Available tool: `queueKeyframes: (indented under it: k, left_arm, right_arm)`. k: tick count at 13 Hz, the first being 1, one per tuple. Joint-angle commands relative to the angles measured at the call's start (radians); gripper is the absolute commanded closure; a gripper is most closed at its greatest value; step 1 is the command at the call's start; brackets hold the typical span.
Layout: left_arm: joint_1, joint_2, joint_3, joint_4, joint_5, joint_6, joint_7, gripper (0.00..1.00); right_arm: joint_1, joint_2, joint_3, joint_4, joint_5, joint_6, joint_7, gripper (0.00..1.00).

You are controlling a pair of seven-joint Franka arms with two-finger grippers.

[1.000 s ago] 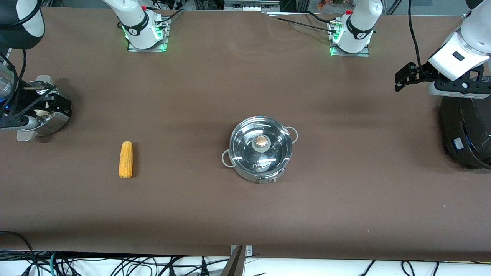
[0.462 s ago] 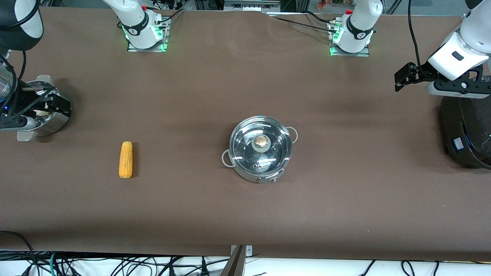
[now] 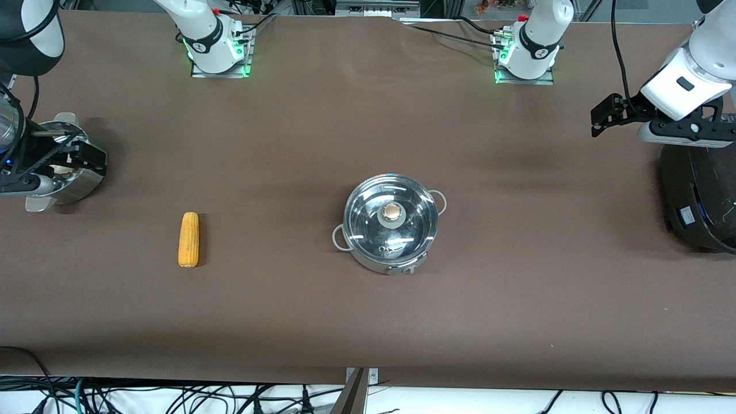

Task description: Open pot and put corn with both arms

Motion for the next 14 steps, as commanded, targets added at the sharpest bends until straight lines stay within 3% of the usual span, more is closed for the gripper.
queueKeyframes:
  k: [1, 9, 14]
  left_arm:
    - [-0.002, -0.009, 0.001, 0.001, -0.021, -0.014, 0.010, 0.00]
    - [-0.005, -0.009, -0.005, 0.001, -0.021, -0.021, 0.007, 0.00]
    - [-0.006, -0.001, -0.073, 0.027, -0.021, -0.024, -0.080, 0.00]
  right_arm:
    - [-0.007, 0.010, 0.000, 0.023, 0.017, -0.004, 0.003, 0.00]
    - [-0.007, 0.010, 0.000, 0.023, 0.017, -0.004, 0.003, 0.00]
    - [-0.008, 0.010, 0.000, 0.023, 0.017, -0.004, 0.005, 0.00]
